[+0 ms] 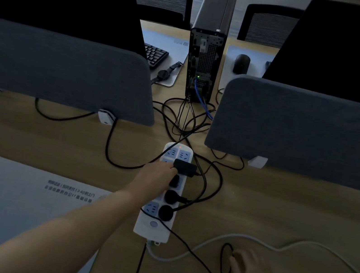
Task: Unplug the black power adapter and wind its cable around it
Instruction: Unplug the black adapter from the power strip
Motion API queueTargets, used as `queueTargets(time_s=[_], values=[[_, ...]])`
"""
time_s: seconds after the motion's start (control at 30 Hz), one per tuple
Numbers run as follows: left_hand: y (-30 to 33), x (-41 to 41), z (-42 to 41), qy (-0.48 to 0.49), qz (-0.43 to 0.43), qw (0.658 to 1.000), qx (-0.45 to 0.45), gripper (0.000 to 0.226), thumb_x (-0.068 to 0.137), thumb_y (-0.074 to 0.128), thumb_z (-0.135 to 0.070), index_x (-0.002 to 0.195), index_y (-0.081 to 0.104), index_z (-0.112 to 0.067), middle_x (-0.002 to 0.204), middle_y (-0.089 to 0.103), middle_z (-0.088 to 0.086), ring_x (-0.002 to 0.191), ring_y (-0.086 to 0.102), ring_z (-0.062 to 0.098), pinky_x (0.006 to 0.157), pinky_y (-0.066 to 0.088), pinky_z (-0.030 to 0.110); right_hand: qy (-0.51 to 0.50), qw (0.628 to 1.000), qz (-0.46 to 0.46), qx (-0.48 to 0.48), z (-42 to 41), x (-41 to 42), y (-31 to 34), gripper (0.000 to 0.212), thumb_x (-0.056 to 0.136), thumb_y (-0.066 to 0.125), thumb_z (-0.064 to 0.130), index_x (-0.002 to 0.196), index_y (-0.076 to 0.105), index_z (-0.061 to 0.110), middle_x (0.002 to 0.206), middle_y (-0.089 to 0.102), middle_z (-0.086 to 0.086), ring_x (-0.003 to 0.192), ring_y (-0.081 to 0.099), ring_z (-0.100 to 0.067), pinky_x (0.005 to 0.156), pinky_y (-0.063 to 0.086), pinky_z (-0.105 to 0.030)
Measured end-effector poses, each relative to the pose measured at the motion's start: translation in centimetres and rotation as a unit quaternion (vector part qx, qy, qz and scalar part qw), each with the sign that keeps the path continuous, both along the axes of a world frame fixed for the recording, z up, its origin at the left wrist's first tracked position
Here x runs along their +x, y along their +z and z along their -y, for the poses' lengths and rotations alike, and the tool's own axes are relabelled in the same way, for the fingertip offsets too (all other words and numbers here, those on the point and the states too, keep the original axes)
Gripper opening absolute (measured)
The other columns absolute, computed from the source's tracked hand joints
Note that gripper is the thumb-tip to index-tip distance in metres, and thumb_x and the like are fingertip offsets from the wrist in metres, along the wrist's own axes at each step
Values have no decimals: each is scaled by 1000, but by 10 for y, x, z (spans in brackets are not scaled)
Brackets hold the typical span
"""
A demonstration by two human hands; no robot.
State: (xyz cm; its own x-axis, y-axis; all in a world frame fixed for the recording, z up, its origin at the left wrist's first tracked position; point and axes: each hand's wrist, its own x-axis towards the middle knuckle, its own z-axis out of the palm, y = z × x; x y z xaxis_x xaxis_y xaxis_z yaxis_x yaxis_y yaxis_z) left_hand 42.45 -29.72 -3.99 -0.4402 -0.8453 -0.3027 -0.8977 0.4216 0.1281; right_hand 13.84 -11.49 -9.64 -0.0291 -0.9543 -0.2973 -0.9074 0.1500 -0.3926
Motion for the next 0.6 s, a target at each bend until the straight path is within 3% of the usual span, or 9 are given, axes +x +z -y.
queueTargets(time_s=[0.17,0.4,0.6], values=[[-1,-2,4,-5,2,1000,9,16,87,60,-15,102,59,-10,111,63,8,97,61,26,68,46,33,-5,1000,-17,10,-5,2,2,47,78,37,55,87,69,22,83,68,-2,79,64,-29,66,51,-40],[-2,2,9,-28,18,999,32,24,88,61,-24,107,58,-10,114,63,10,102,60,27,77,51,38,-12,1000,-7,14,-12,-4,-2,57,77,35,65,88,69,21,84,68,-3,81,64,-28,67,51,-40],[1,0,11,-71,61,995,21,22,90,59,-25,104,55,-9,107,65,11,92,64,28,62,42,33,-13,1000,-8,6,-15,-6,2,34,76,46,49,81,68,23,80,69,0,75,66,-25,62,50,-34]])
